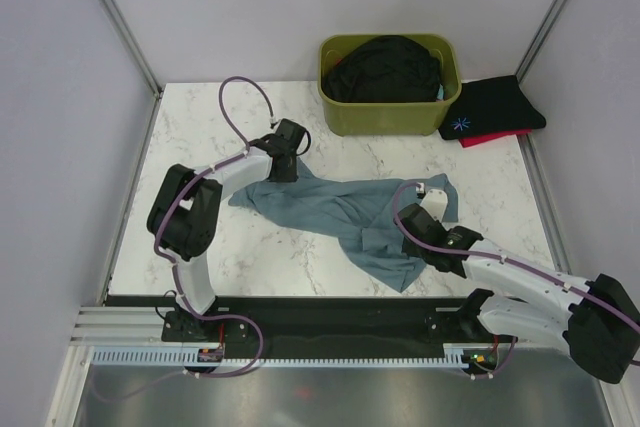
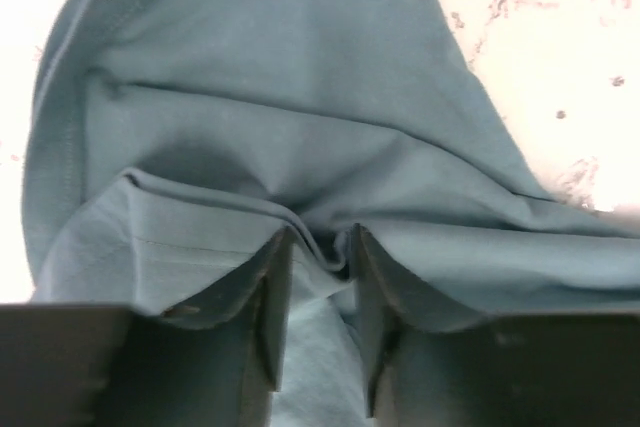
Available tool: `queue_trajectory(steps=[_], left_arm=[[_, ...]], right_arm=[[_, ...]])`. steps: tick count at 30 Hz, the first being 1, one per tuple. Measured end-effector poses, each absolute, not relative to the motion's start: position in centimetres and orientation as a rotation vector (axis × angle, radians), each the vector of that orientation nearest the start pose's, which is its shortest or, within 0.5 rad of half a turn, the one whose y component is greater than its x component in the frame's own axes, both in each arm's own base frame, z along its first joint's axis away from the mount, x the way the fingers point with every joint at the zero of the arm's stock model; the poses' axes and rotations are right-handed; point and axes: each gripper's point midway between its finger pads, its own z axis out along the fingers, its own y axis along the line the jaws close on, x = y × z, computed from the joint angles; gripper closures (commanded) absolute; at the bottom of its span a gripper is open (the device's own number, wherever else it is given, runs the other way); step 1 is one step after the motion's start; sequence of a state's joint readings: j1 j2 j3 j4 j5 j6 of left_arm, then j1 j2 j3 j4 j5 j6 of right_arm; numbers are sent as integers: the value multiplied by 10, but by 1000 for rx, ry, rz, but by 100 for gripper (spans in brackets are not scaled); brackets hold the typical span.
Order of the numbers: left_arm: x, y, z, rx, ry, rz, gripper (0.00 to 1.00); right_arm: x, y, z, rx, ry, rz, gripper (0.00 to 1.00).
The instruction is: Fold and stack the t-shirts
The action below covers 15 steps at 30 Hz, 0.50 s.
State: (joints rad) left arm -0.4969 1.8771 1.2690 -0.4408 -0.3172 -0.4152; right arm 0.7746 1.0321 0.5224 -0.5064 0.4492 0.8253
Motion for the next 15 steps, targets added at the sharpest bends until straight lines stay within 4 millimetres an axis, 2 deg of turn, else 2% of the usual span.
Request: queue_trajectory(steps=[1,2,4,10,13,15], left_arm=[[392,-167,42,-3,2538,76,72],[392,-165,42,-5,2535,86,86],[390,-162,41,-4,2535,103,96],[386,-155,51,-13,2525,126,98],[381,-151,72,-27,2503,112,98],[377,-149,96,-41,2472,82,98]], right_arm=[[200,128,49,218,2439,107,100],[200,128,48,215,2441,103,100],[200,127,46,212,2448,94,100],[199,126,42,206,2460,77,100],[200,127,45,188,2462,68,100],[206,129,57,174,2451,70,100]])
